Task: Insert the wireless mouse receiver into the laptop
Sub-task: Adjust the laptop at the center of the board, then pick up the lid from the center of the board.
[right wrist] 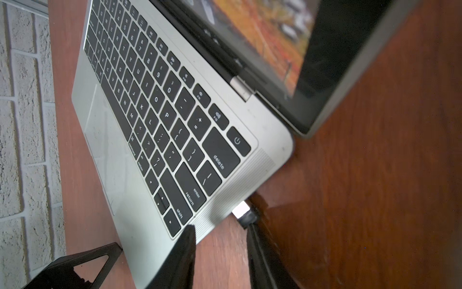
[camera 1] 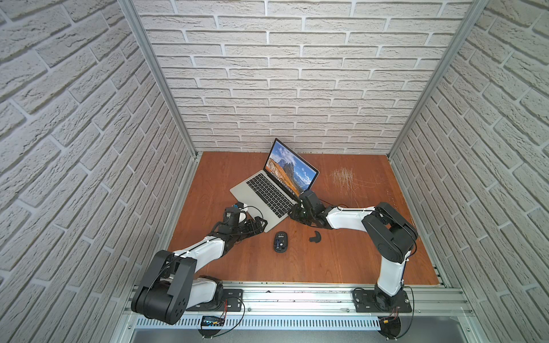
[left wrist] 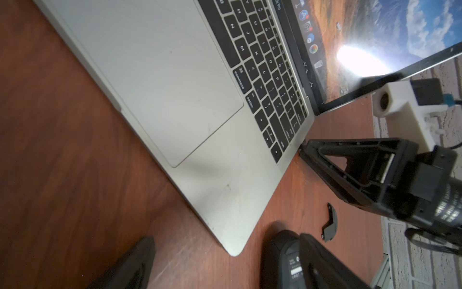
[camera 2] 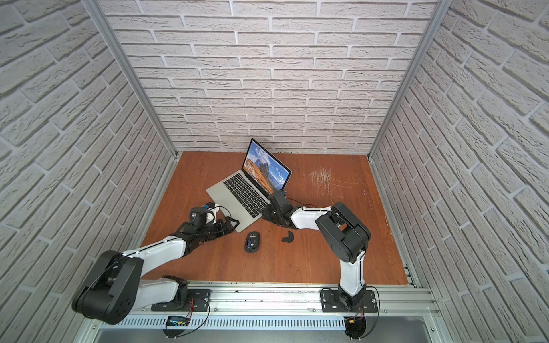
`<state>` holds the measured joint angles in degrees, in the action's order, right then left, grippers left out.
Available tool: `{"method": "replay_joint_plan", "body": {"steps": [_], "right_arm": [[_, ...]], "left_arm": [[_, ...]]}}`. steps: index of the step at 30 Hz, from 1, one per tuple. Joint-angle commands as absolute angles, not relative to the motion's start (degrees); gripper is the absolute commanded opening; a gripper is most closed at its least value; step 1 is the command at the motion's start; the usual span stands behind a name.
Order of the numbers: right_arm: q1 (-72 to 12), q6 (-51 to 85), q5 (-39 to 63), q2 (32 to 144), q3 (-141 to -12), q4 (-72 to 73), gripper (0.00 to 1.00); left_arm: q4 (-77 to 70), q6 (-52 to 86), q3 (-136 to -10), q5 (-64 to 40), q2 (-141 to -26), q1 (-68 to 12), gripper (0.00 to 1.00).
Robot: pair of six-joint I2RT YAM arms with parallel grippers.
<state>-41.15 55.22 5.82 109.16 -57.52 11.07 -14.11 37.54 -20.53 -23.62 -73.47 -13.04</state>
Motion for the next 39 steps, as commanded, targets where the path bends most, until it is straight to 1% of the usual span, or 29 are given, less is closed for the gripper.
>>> {"method": "replay_joint_plan", "body": {"steps": [1, 6, 11, 12, 14, 16, 18, 22, 24, 27, 30, 39], "right_arm": [[-40.52, 53.28, 3.76, 110.92, -58.12, 17.02, 0.36], [-40.3, 52.48, 3.95, 111.72, -58.81, 17.67, 0.32], [-39.34, 51.16, 4.54, 111.86, -59.39, 17.06, 0.32], [-39.15, 50.45, 3.82, 110.72, -59.1, 15.58, 0.34], [-38.73, 48.11, 2.24, 107.19, -57.43, 12.7, 0.42], [-38.09, 45.78, 1.0, 102.75, -55.69, 7.61, 0.5], [-37.15, 43.45, -0.07, 98.38, -54.5, -0.54, 0.55], [-36.56, 39.62, -3.77, 90.24, -52.58, -18.24, 0.59], [-36.56, 39.64, -4.37, 87.47, -50.93, -23.21, 0.61], [-36.67, 40.45, -3.27, 86.51, -50.19, -27.46, 0.62], [-37.73, 41.26, -2.59, 87.49, -50.2, -28.02, 0.59], [-40.62, 40.61, -2.6, 94.56, -54.19, -29.14, 0.5]], "left_arm": [[-15.2, 37.2, -20.6, -24.24, -76.86, -13.18, 0.93], [-17.35, 36.04, -22.61, -24.78, -81.5, -13.2, 0.89], [-20.26, 35.6, -24.88, -27.5, -86.92, -13.6, 0.87], [-20.85, 35.55, -25.57, -28.26, -88.05, -14.09, 0.86], [-21.76, 35.23, -27.23, -28.8, -90.16, -15.61, 0.86], [-22.36, 34.8, -29.68, -28.83, -92.97, -17.69, 0.86], [-23.41, 34.63, -32.46, -28.86, -95.98, -19.9, 0.85], [-25.72, 34.52, -41.66, -28.7, -104.63, -25.65, 0.85], [-26.79, 34.41, -45.98, -28.87, -108.96, -27.98, 0.84], [-27.8, 34.2, -50.88, -28.43, -112.68, -30.49, 0.83], [-28.96, 34.28, -50.9, -26.98, -111.68, -30.85, 0.83], [-23.38, 34.91, -42.4, -27.95, -98.67, -30.96, 0.83]]}}
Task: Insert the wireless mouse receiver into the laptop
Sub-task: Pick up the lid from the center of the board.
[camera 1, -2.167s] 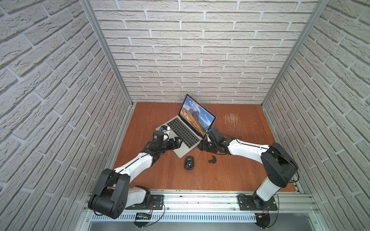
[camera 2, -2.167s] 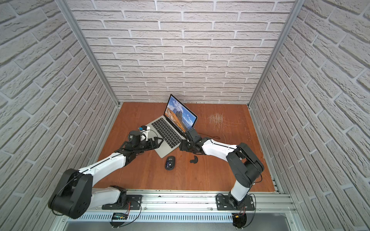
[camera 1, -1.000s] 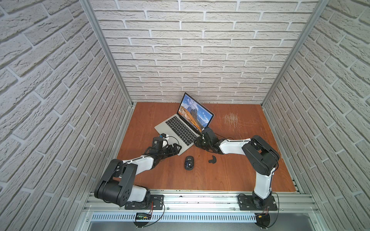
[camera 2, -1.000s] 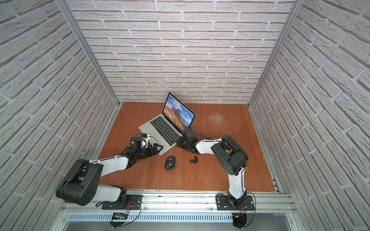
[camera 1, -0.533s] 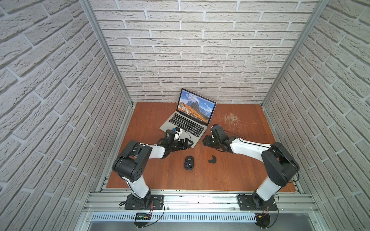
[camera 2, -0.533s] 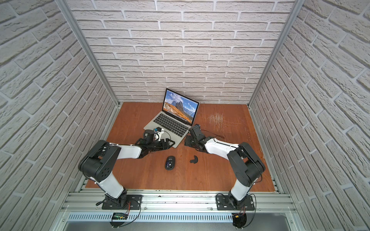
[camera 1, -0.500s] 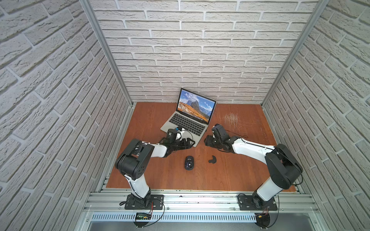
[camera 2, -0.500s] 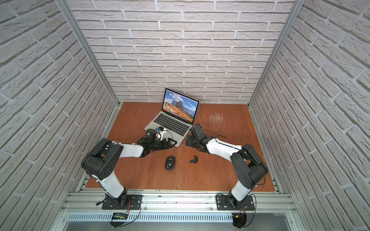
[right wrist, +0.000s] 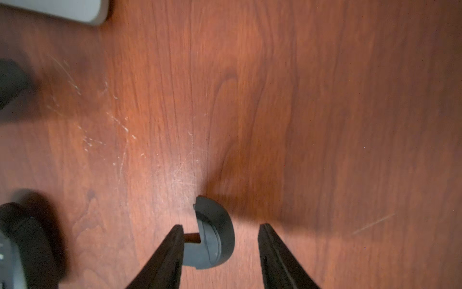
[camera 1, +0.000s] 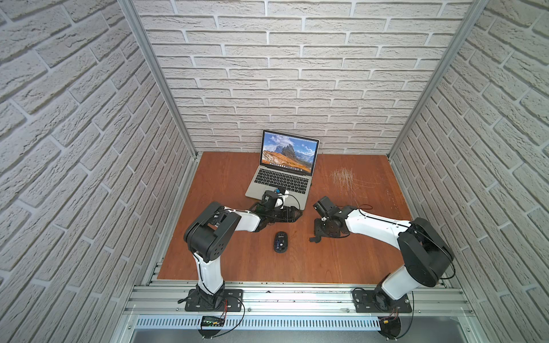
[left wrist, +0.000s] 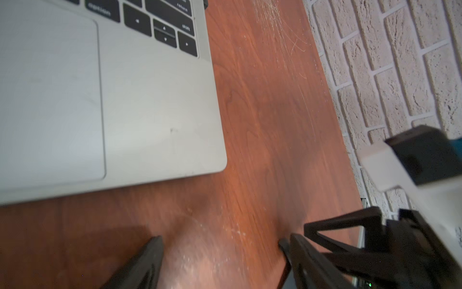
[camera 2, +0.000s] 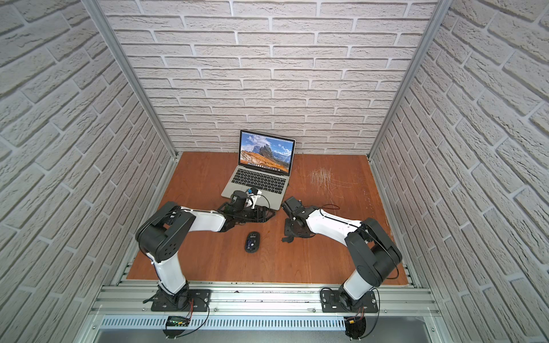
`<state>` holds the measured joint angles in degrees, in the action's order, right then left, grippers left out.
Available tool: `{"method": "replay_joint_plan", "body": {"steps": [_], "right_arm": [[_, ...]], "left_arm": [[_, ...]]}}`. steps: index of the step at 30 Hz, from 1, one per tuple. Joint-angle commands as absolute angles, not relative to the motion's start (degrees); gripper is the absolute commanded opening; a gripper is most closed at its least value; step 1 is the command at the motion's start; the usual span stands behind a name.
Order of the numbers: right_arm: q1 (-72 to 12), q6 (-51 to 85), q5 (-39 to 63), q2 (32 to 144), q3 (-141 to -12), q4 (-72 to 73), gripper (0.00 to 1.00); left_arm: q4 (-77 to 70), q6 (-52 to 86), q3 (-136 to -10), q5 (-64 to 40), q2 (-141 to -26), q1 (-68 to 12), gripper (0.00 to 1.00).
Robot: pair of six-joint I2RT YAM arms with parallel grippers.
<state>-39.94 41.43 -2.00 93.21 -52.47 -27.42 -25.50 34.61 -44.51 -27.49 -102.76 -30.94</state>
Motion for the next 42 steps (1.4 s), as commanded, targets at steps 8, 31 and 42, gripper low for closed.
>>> {"method": "replay_joint_plan", "body": {"steps": [8, 31, 42], "right_arm": [[-42.68, 39.97, -3.83, 100.1, -57.12, -32.23, 0.38], [-36.2, 40.16, 2.37, 95.87, -45.32, -22.88, 0.2], [-35.25, 40.58, 2.55, 96.04, -44.32, -20.99, 0.19]], "left_arm": [[-17.12, 36.21, -41.95, -28.37, -92.72, -32.87, 0.82], [-16.23, 41.24, -52.91, -41.43, -108.77, -38.99, 0.52], [-16.92, 43.65, -52.35, -43.71, -111.24, -40.15, 0.31]]}}
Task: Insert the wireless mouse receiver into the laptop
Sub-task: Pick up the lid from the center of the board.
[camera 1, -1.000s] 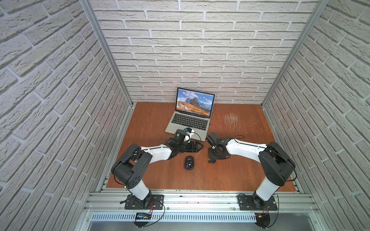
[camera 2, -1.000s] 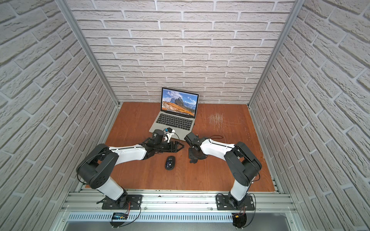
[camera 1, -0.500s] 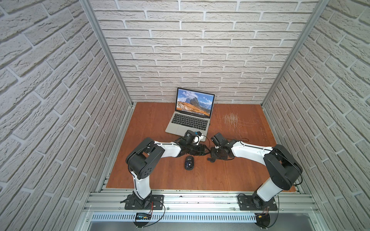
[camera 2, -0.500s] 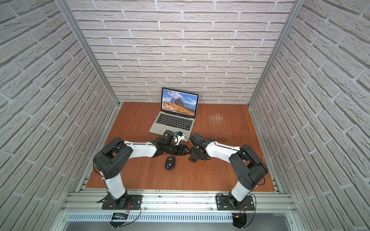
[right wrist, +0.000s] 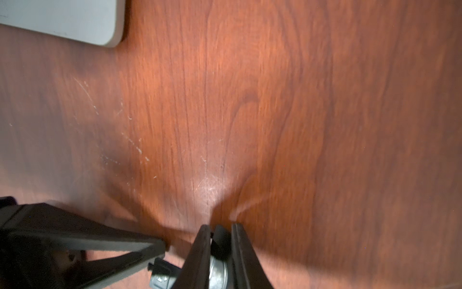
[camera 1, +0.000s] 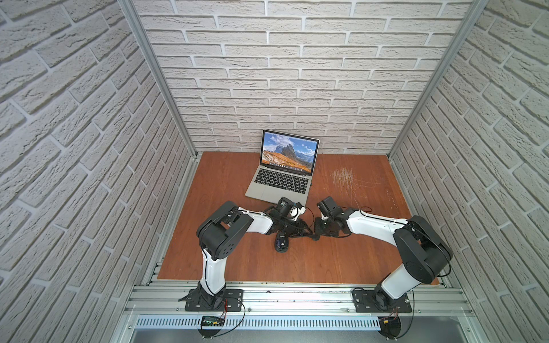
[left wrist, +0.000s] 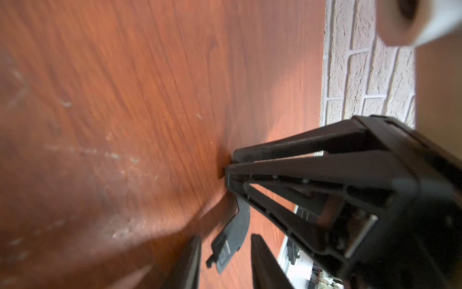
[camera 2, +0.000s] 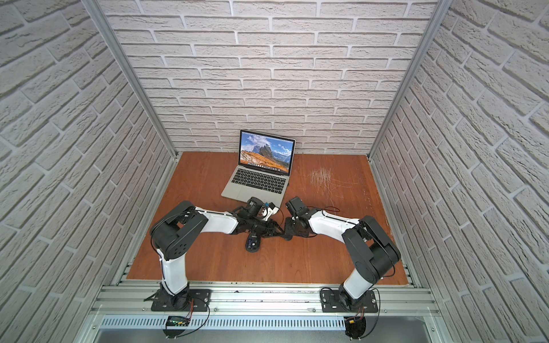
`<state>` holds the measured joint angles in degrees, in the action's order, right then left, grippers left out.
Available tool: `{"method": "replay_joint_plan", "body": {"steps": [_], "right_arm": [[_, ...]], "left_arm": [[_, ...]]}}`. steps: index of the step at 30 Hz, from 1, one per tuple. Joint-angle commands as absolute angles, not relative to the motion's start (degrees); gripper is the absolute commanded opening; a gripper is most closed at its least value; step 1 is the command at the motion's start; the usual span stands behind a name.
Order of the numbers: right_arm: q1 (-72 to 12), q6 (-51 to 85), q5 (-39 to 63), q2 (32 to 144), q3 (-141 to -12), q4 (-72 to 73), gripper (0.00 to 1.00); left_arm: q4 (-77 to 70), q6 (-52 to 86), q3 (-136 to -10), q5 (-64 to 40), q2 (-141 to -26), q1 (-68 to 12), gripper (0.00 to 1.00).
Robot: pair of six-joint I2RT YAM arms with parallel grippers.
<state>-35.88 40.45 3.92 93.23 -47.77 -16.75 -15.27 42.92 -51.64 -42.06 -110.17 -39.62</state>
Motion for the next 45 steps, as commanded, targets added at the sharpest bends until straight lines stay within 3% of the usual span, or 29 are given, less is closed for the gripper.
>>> {"method": "replay_joint_plan", "body": {"steps": [1, 8, 13, 16, 21, 26, 29, 39, 43, 44, 45], "right_arm": [[-35.24, 40.72, 2.66, 95.98, -44.17, -20.71, 0.19], [-34.33, 41.31, 5.0, 90.81, -43.31, -18.73, 0.21], [-31.44, 40.2, 7.65, 76.67, -44.2, -22.32, 0.48], [-27.57, 39.34, 15.0, 69.31, -43.47, -21.53, 0.64], [-19.68, 40.66, 37.69, 63.11, -40.06, -12.46, 0.76], [-17.93, 49.87, 54.48, 62.48, -36.53, 4.42, 0.79], [-17.91, 52.91, 56.73, 61.73, -35.71, 9.47, 0.76], [-18.5, 54.65, 58.21, 60.37, -34.81, 13.63, 0.4], [-18.54, 53.77, 56.57, 59.66, -34.65, 12.61, 0.15], [-18.54, 53.28, 56.01, 59.47, -34.39, 12.09, 0.09], [-18.54, 52.73, 55.37, 59.23, -34.24, 11.25, 0.05]], "left_arm": [[-17.29, 44.01, -52.52, -43.68, -111.35, -40.23, 0.28], [-24.2, 48.75, -51.45, -43.39, -110.84, -40.22, 0.0], [-28.46, 50.41, -48.92, -41.37, -105.34, -39.67, 0.0], [-30.67, 50.51, -46.86, -40.55, -100.18, -39.05, 0.0], [-36.79, 54.29, -43.23, -42.93, -91.63, -36.96, 0.0], [-42.93, 60.93, -42.36, -47.93, -87.56, -36.38, 0.0], [-44.69, 63.28, -41.64, -48.96, -86.23, -36.53, 0.0], [-46.87, 65.71, -40.3, -47.19, -84.12, -38.01, 0.0], [-46.8, 66.09, -39.94, -46.95, -84.32, -38.88, 0.0], [-46.61, 66.13, -39.25, -46.12, -84.16, -39.22, 0.09], [-45.75, 66.13, -38.28, -44.87, -83.74, -39.4, 0.33]]}}
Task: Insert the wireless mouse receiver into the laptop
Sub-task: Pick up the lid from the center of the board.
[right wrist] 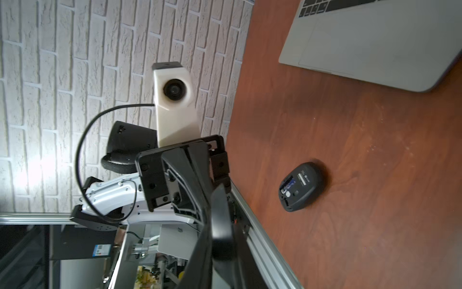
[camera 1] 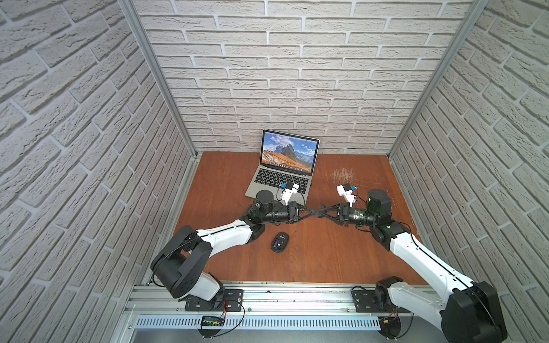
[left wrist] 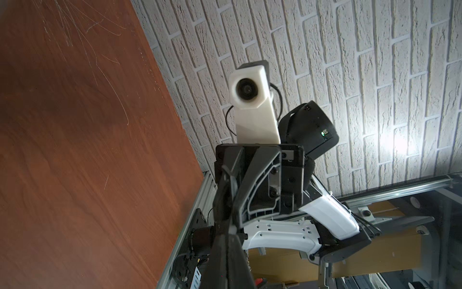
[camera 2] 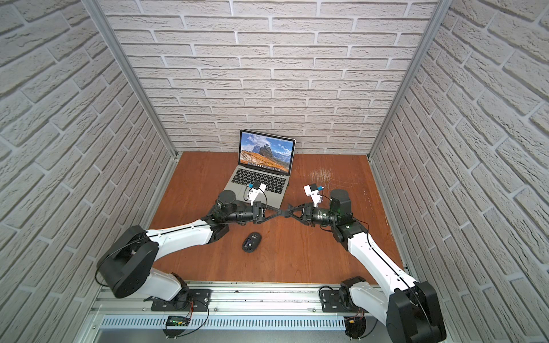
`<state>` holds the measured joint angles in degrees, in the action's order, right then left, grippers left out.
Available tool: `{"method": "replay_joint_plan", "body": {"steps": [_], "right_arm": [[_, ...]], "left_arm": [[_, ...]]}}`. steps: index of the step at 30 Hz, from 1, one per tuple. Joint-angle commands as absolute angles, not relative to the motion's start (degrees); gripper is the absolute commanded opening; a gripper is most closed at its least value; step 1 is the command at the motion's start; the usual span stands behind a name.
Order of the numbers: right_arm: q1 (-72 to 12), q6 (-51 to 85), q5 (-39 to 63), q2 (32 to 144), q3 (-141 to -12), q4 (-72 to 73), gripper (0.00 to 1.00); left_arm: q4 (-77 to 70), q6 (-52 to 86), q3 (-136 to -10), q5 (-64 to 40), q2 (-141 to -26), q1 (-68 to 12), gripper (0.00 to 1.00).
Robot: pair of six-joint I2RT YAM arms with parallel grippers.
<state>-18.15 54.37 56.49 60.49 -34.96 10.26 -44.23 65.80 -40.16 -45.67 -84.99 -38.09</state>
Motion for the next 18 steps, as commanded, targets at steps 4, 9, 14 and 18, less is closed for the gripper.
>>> {"method": "replay_joint_plan", "body": {"steps": [4, 9, 14, 18], "right_arm": [[-18.5, 48.02, 50.52, 57.65, -34.18, 4.05, 0.03], [-18.53, 43.56, 43.78, 56.82, -33.97, -3.44, 0.03], [-18.54, 43.25, 43.07, 58.07, -32.32, -2.58, 0.03], [-18.59, 43.6, 43.33, 59.31, -31.4, -0.68, 0.03]], "left_arm": [[-36.92, 62.95, -34.05, -36.18, -80.86, -41.53, 0.79], [-9.93, 55.04, -34.45, -20.85, -78.86, -50.85, 0.83], [-7.03, 56.41, -31.65, -15.38, -79.97, -54.76, 0.86], [-1.14, 52.65, -31.85, -9.85, -80.22, -54.68, 0.88]]}}
